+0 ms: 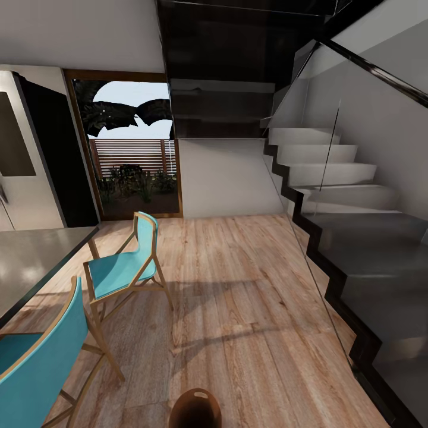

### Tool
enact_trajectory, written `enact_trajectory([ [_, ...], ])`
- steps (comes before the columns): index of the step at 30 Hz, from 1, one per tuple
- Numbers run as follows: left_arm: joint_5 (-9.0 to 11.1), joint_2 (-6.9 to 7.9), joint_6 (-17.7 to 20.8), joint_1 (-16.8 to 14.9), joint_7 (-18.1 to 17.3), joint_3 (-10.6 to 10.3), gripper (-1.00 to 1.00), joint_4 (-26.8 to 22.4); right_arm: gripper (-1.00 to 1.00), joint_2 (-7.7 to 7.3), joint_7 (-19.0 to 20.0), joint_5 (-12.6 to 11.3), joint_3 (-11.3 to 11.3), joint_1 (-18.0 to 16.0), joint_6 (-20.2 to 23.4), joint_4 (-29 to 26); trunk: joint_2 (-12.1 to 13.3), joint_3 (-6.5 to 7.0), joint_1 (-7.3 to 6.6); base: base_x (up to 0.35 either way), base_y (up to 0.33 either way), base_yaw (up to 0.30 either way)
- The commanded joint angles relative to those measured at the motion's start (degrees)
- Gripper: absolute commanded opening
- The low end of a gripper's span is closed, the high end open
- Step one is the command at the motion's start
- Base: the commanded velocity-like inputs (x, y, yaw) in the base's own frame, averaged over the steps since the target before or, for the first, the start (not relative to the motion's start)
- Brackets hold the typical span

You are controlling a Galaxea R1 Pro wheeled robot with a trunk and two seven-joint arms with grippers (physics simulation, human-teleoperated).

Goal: Put the three can of soda from the living room inside the tash can in the kitchen.

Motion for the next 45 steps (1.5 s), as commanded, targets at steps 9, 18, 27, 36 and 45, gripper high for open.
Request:
enact_trajectory([
  [9,0.00,0.00,0.00,0.00,0.00,0.00,1.00,0.00,1.00,0.00,0.00,0.00,0.00,0.00,0.00,0.00,0.00,0.00,0.00,0.000,0.000,0.000],
  [18,0.00,0.00,0.00,0.00,0.00,0.00,1.00,0.00,1.00,0.00,0.00,0.00,0.00,0.00,0.00,0.00,0.00,0.00,0.00,0.000,0.000,0.000],
  [27,0.00,0.00,0.00,0.00,0.00,0.00,1.00,0.00,1.00,0.00,0.00,0.00,0.00,0.00,0.00,0.00,0.00,0.00,0.00,0.000,0.000,0.000],
  [36,0.00,0.00,0.00,0.00,0.00,0.00,1.00,0.00,1.00,0.00,0.00,0.00,0.00,0.00,0.00,0.00,0.00,0.00,0.00,0.000,0.000,0.000],
  [45,0.00,0.00,0.00,0.00,0.00,0.00,1.00,0.00,1.00,0.00,0.00,0.00,0.00,0.00,0.00,0.00,0.00,0.00,0.00,0.000,0.000,0.000],
])
